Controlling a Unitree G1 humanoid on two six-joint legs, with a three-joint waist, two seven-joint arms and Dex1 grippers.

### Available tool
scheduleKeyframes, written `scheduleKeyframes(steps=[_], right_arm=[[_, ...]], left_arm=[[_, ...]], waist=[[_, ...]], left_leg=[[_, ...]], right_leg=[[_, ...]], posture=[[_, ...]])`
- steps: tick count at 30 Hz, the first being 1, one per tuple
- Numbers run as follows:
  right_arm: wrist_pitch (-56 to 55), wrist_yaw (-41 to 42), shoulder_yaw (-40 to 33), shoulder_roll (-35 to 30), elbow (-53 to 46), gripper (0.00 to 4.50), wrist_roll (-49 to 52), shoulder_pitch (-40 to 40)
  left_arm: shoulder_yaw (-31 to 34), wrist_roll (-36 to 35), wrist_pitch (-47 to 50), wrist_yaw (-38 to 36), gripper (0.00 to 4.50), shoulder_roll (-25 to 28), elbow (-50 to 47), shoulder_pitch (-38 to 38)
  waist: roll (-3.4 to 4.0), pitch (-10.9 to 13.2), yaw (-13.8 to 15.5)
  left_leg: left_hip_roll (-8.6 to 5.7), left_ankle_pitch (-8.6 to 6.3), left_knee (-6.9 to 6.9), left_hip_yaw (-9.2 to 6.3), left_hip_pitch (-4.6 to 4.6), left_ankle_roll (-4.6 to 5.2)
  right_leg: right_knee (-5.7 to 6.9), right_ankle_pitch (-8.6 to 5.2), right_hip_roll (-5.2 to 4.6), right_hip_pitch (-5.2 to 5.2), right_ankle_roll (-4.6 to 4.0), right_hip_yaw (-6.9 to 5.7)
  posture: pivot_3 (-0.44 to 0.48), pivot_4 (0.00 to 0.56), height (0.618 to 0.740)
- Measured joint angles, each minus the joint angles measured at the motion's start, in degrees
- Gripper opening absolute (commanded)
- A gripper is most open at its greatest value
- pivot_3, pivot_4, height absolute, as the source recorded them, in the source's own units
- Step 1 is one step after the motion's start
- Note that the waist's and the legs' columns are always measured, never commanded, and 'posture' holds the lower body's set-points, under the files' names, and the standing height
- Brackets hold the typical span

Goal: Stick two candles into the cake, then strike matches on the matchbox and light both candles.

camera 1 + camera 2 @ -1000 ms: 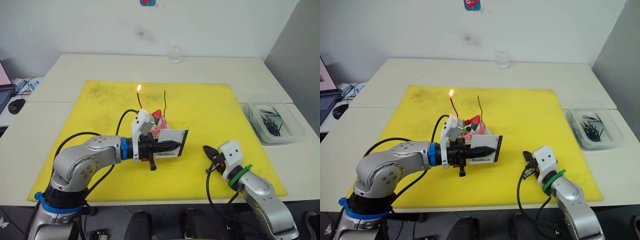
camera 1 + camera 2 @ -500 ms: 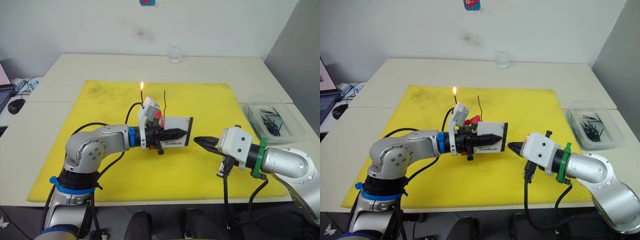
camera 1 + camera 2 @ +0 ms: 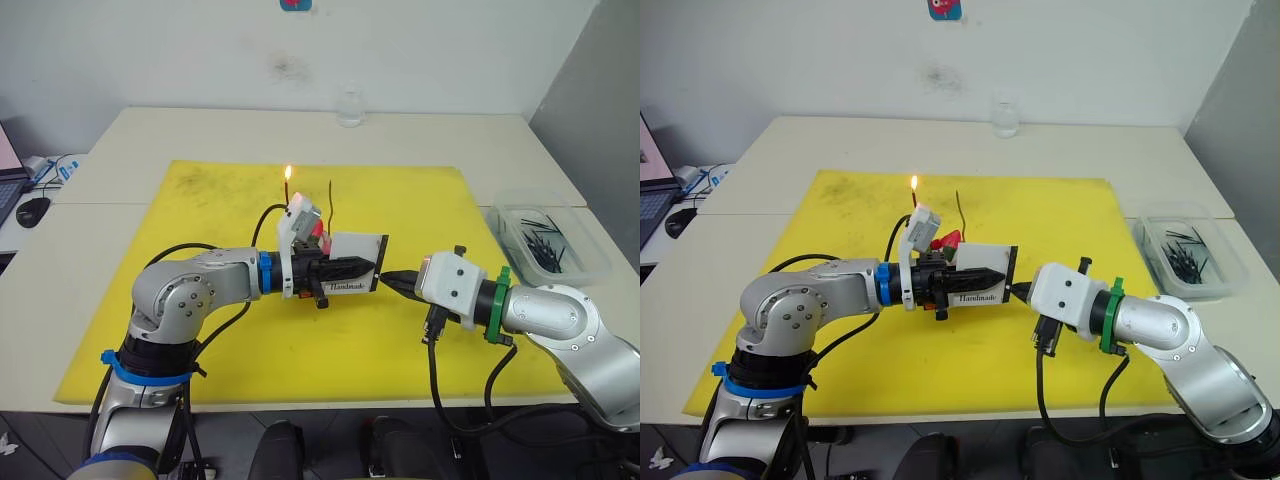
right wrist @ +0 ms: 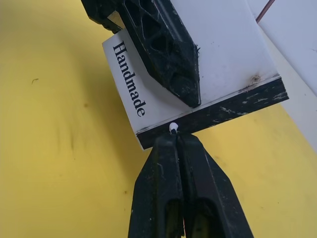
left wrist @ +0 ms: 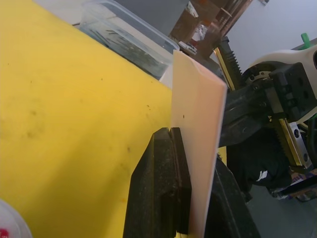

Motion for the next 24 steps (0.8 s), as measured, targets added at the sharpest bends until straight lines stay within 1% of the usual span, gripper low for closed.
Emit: scheduleKeyframes(steps=[9,13,15,16,18,19,20,21,23,24], right_arm=[[-2.4,0.93,1.83,0.73,2.29,0.03,-2.5,-1.25],[-3.47,1.74,2.39,0.83,2.92,0.03,-3.62,-1.42],[-4.68,3.51,3.42,-0.31,3.04,0.03,-4.45,-1.17],[-5.94,5.54,4.85,-1.93,2.95,0.03,-4.64,0.0],[-6.93,8.88,7.51,-3.38,2.63,0.03,-4.38,2.67],[-7.26,10.25,7.59,-4.04,2.25,0.03,-3.87,3.5],[-7.3,10.59,7.49,-4.35,2.07,0.03,-3.61,3.56],[-7.33,11.4,6.45,-4.73,1.73,0.03,-3.05,3.59],[-7.29,12.06,4.43,-4.84,1.53,0.03,-2.19,2.98],[-7.15,12.13,3.67,-4.73,1.54,0.03,-1.83,2.36]], left_arm=[[1.48,-0.4,1.44,1.4,0.0,-1.15,-0.28,0.91],[2.72,-1.62,2.64,3.16,0.0,-2.89,-0.36,1.6],[3.02,-1.89,2.97,3.42,0.0,-3.32,-0.04,0.74],[2.58,-1.76,2.18,2.51,0.0,-3.42,1.0,-2.19],[3.45,-0.23,-1.1,0.0,0.0,-0.41,1.82,-9.28],[4.82,1.28,-3.51,-1.78,0.0,2.51,3.39,-13.22],[5.35,1.92,-4.29,-2.26,0.0,3.44,3.99,-14.4],[5.6,3.34,-6.12,-4.26,0.0,5.64,5.88,-16.62],[5.84,5.18,-7.99,-6.75,0.0,8.54,7.75,-17.49],[5.84,5.52,-8.06,-7.42,0.0,9.0,7.91,-17.26]], waist=[[0.0,0.0,0.01],[0.0,0.0,0.02],[0.0,0.0,0.03],[-0.11,0.06,0.3],[-0.23,0.13,0.69],[-0.09,0.08,0.8],[0.02,0.04,0.58],[0.05,0.02,0.26],[0.05,0.02,-0.14],[0.06,0.03,-0.16]], left_leg=[[0.01,0.0,0.0,-0.01,0.0,0.0],[0.02,0.0,0.01,-0.01,-0.01,0.0],[0.0,0.0,0.02,-0.01,-0.01,0.0],[-0.03,0.0,0.04,-0.05,-0.05,0.0],[0.0,0.01,0.04,-0.04,-0.06,0.0],[-0.03,0.01,0.01,-0.03,-0.01,0.0],[-0.04,0.01,0.0,0.04,0.04,0.0],[-0.05,0.0,0.0,0.07,0.05,0.0],[-0.01,0.0,-0.02,0.07,0.05,0.0],[0.0,0.01,-0.01,0.05,0.03,-0.01]], right_leg=[[0.01,0.0,0.0,0.0,0.0,-0.01],[0.01,0.0,-0.01,0.0,0.0,0.0],[0.01,0.0,-0.01,0.0,0.0,-0.01],[0.03,0.0,-0.01,0.0,0.0,-0.1],[0.0,0.0,0.06,0.0,0.0,-0.19],[0.01,0.0,0.06,0.0,0.0,-0.05],[0.0,0.0,0.08,0.0,0.0,0.03],[0.0,0.0,0.07,0.0,0.0,0.06],[-0.01,0.0,0.05,0.0,0.0,0.05],[-0.01,0.0,0.04,-0.01,0.0,0.03]], posture=[[0.0,0.15,0.729],[0.0,0.15,0.729],[0.0,0.15,0.729],[0.0,0.15,0.729],[0.0,0.15,0.729],[0.0,0.15,0.729],[0.0,0.15,0.729],[0.0,0.15,0.729],[0.0,0.15,0.729],[0.0,0.15,0.729]])
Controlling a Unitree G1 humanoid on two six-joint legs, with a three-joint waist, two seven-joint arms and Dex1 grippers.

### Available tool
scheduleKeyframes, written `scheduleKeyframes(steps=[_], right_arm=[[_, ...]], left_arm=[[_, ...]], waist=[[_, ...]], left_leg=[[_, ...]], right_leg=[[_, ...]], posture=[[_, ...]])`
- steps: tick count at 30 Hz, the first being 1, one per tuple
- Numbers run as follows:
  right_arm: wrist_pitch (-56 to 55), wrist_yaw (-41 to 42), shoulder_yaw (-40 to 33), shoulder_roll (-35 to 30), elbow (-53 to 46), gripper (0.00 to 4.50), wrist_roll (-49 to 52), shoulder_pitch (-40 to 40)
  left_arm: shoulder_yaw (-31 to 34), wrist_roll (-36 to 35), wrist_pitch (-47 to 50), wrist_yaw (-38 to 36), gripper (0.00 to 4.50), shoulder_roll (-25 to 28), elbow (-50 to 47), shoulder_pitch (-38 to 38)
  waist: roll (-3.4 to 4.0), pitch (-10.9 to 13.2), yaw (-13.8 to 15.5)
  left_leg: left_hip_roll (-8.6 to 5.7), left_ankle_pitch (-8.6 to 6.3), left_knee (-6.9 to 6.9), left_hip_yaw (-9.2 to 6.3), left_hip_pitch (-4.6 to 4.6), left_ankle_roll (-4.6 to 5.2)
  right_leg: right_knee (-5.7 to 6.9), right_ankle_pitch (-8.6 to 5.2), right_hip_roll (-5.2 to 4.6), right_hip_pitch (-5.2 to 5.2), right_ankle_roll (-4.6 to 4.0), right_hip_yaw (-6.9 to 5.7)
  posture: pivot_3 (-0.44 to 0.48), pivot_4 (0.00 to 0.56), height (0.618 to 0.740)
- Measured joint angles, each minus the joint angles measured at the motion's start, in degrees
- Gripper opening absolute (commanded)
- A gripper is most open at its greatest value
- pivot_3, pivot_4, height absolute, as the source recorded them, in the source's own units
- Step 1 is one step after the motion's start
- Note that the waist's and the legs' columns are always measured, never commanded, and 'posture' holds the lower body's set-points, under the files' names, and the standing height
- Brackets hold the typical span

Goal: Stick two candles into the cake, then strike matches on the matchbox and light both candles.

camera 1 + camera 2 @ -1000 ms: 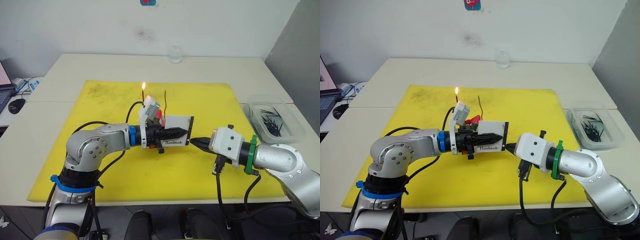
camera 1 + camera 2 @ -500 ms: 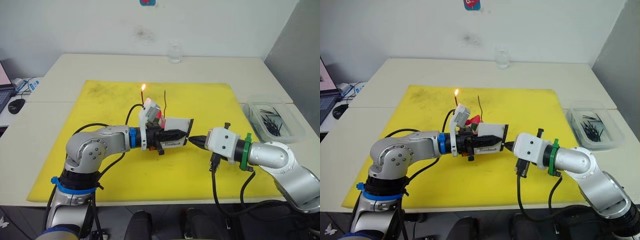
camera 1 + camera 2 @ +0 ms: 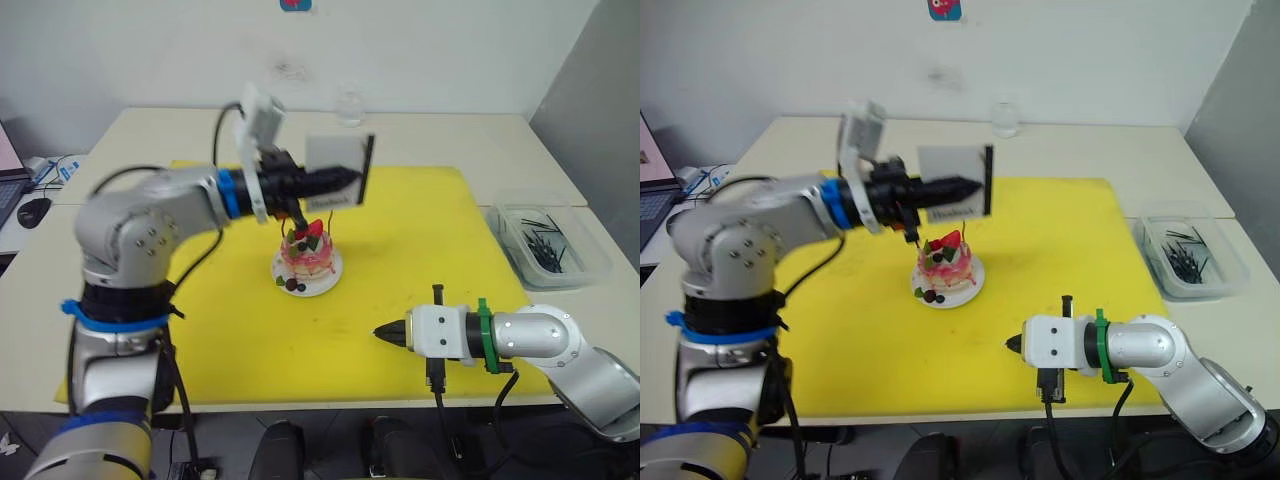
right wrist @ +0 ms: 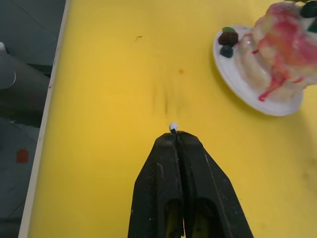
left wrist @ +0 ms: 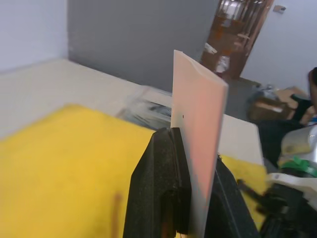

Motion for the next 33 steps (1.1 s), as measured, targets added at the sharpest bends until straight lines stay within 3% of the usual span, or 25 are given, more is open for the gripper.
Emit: scheduleKeyframes(steps=[7,16,25,29,33], right_arm=[[1.85,-0.9,-2.73,2.19,0.15,0.03,1.14,-3.49],[7.11,-3.42,-8.16,2.4,-2.57,0.03,3.49,-4.48],[9.89,-6.04,-7.47,2.68,-4.68,0.03,2.99,-4.53],[9.93,-6.25,-7.04,2.66,-4.82,0.03,2.74,-4.52],[9.75,-6.28,-7.25,2.12,-4.92,0.03,2.74,-3.7]], left_arm=[[-1.35,-0.85,1.8,-1.43,0.0,-0.26,-5.32,6.85],[-4.72,-1.02,6.56,6.56,0.0,-5.26,-11.67,16.6],[-4.59,-3.35,11.76,8.39,0.0,-6.8,-10.69,16.96],[-1.59,-4.87,12.25,9.97,0.0,-6.64,-12.49,17.67],[3.24,-7.71,13.99,12.94,0.0,-4.8,-17.21,23.0]], waist=[[-0.02,0.01,0.12],[-0.02,0.01,0.22],[-0.02,0.01,0.2],[-0.02,0.01,0.2],[-0.01,0.01,0.01]], left_leg=[[0.06,0.0,0.02,-0.03,-0.06,-0.01],[0.05,0.0,0.04,-0.05,-0.04,0.0],[0.02,0.0,0.04,-0.05,-0.04,0.0],[0.04,0.0,0.02,-0.06,-0.04,0.0],[0.09,0.0,0.0,-0.06,-0.03,-0.01]], right_leg=[[0.0,0.0,-0.06,0.0,0.0,-0.03],[0.04,0.0,-0.1,0.01,0.0,-0.03],[0.05,0.0,-0.08,0.01,0.0,-0.03],[0.03,0.0,-0.08,0.01,0.0,-0.04],[0.03,0.0,-0.08,0.0,0.0,-0.02]], posture=[[0.0,0.15,0.729],[0.0,0.15,0.729],[0.0,0.15,0.729],[0.0,0.15,0.729],[0.0,0.15,0.729]])
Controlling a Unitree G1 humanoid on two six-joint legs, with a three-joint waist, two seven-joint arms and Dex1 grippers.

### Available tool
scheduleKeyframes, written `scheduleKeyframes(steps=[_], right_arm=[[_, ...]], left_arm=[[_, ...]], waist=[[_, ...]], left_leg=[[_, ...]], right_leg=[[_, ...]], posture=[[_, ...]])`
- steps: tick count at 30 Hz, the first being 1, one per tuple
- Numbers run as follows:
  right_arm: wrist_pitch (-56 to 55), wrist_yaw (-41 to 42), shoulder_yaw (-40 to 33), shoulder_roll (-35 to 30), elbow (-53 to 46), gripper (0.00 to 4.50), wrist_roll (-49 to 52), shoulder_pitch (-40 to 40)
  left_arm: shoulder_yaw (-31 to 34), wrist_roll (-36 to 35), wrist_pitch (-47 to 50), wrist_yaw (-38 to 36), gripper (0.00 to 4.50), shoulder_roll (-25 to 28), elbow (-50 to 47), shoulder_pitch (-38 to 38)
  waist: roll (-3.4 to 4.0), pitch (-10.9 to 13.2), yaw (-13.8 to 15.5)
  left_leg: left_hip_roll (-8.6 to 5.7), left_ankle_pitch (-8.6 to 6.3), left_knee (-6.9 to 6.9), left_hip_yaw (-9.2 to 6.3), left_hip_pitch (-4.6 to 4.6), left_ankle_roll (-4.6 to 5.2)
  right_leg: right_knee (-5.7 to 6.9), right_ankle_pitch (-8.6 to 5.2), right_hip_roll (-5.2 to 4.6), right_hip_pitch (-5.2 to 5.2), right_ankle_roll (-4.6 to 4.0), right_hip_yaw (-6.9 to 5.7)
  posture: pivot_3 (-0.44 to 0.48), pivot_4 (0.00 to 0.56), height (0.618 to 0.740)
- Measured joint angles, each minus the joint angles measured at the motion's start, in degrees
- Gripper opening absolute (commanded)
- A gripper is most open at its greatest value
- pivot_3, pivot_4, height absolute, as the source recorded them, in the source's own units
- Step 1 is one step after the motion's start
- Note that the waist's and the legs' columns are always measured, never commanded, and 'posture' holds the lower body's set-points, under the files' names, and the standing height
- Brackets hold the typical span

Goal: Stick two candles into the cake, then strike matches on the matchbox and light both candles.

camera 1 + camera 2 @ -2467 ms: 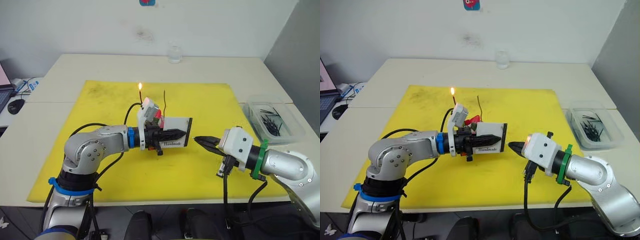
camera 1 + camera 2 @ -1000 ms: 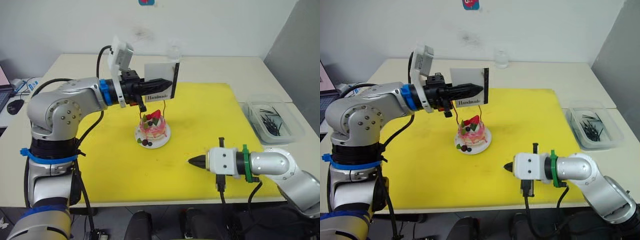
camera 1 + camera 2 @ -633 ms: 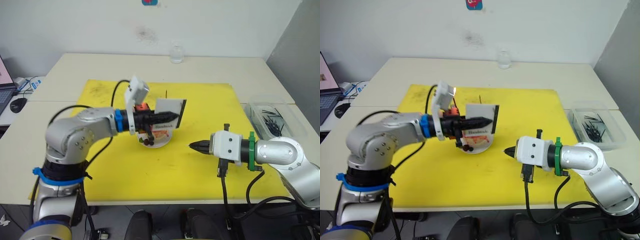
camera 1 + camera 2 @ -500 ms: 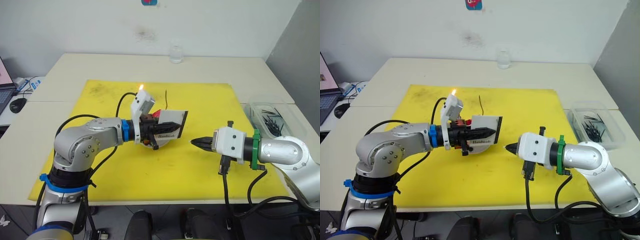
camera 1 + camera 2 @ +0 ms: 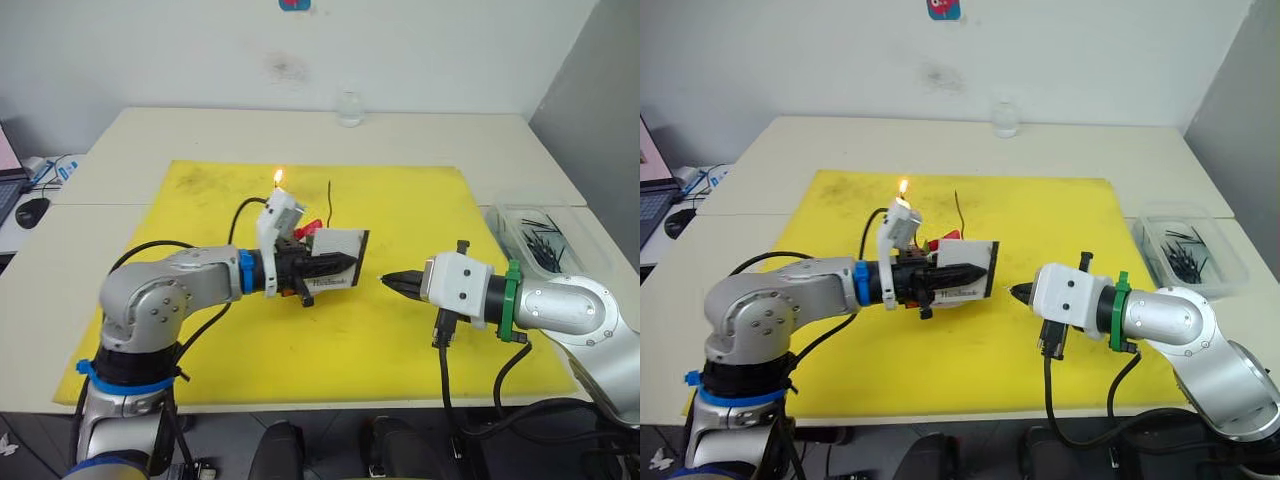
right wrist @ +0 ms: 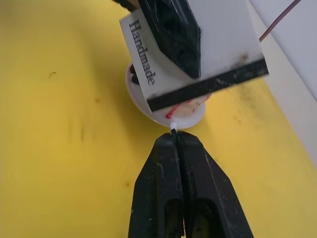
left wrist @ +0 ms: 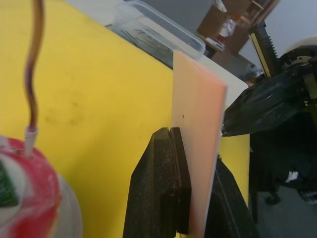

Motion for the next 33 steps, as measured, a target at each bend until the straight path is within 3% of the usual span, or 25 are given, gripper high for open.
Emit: scheduleKeyframes(steps=[7,21,33], right_arm=[[-2.94,0.5,-0.06,-0.22,1.26,0.03,-0.05,0.69],[-5.82,2.22,0.22,-1.19,2.95,0.03,-0.47,1.11],[-6.09,3.35,0.2,-2.15,2.95,0.03,-0.02,1.37]], left_arm=[[4.62,-4.72,1.88,4.11,0.0,2.21,-4.3,5.72],[2.69,-4.53,-2.1,8.09,0.0,2.07,-10.1,13.72],[1.01,-5.88,-2.94,10.95,0.0,-0.1,-10.13,14.1]], waist=[[-0.01,0.0,0.15],[-0.01,0.0,0.21],[-0.01,0.0,0.26]], left_leg=[[-0.03,0.01,0.07,-0.03,0.04,0.01],[-0.02,0.01,0.04,-0.02,0.04,0.01],[-0.03,0.0,0.03,-0.02,0.03,0.01]], right_leg=[[0.03,0.03,-0.08,0.06,0.04,-0.01],[0.02,0.03,-0.06,0.04,0.02,0.0],[0.0,0.03,-0.06,0.04,0.02,0.0]], posture=[[0.0,0.15,0.729],[0.0,0.15,0.729],[0.0,0.15,0.729]])
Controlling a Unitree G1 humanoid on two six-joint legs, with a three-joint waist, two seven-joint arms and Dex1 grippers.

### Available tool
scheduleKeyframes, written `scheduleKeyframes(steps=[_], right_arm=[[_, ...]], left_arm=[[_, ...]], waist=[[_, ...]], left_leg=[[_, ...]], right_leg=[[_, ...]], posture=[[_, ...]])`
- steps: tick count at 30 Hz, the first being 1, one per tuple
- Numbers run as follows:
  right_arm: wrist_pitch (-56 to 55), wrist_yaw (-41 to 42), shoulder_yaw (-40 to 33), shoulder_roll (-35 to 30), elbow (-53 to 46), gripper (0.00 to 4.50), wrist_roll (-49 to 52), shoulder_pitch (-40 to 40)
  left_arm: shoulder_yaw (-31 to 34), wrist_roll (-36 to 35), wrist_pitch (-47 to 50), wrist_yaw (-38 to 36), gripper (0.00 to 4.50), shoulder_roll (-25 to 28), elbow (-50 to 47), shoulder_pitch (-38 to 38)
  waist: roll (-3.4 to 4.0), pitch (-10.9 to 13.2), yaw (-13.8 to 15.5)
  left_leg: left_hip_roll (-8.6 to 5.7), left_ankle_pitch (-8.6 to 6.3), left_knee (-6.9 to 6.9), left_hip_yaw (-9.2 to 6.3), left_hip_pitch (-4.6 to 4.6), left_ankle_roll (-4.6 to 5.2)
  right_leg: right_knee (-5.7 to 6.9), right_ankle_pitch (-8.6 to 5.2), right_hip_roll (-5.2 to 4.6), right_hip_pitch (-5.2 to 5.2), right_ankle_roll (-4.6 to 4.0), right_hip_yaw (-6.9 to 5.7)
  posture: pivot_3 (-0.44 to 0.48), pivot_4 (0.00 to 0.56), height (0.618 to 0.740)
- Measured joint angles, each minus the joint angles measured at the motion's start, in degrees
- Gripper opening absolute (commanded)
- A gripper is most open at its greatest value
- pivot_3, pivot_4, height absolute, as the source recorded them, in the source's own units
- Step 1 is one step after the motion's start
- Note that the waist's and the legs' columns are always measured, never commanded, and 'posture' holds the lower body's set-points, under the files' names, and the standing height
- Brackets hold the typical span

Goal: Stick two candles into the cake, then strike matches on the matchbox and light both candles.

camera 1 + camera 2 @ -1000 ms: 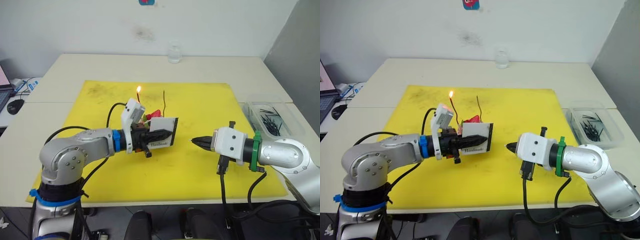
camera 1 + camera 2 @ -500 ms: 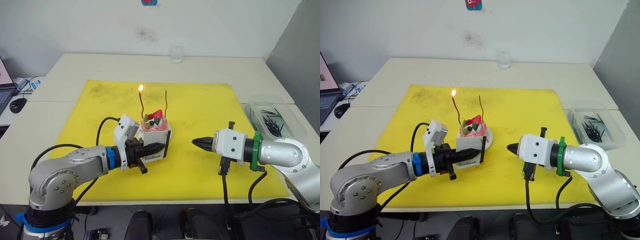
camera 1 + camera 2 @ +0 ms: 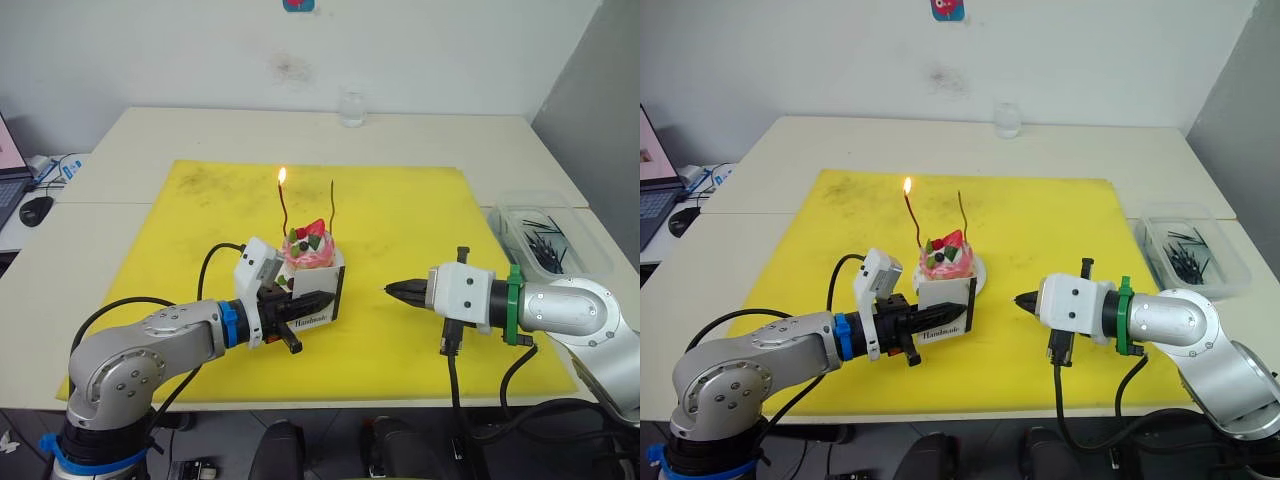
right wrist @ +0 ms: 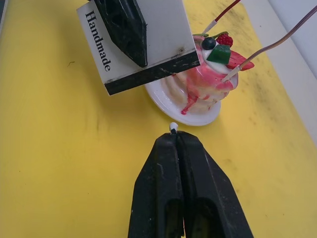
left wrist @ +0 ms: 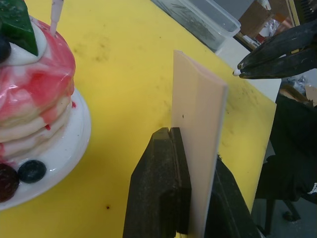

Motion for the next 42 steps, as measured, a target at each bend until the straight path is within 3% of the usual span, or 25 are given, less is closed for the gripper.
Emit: scheduleKeyframes(steps=[11,28,42], right_arm=[[-3.75,4.22,-0.25,-1.71,1.28,0.03,0.48,-0.69],[-5.94,7.91,4.61,-1.28,3.65,0.03,-1.29,-5.21],[-8.54,8.22,9.99,2.96,8.55,0.03,-7.02,-10.1]], left_arm=[[0.08,-8.81,0.32,7.91,0.0,-5.49,3.05,0.84],[-1.13,-17.98,-1.22,15.84,0.0,-4.04,4.13,1.08],[-3.53,-21.24,-2.78,16.98,0.0,-1.48,6.13,-0.17]], waist=[[0.0,0.0,0.03],[0.0,0.0,0.07],[0.0,0.0,0.13]], left_leg=[[0.0,0.0,0.01,0.0,0.0,0.0],[-0.01,0.0,0.01,0.0,0.01,0.0],[-0.02,0.0,0.01,0.02,0.01,0.0]], right_leg=[[0.01,0.0,0.0,0.0,0.0,0.01],[0.02,0.0,-0.01,0.01,-0.01,0.01],[0.01,0.01,0.0,0.01,-0.01,0.02]], posture=[[0.0,0.15,0.729],[0.0,0.15,0.729],[0.0,0.15,0.729]])
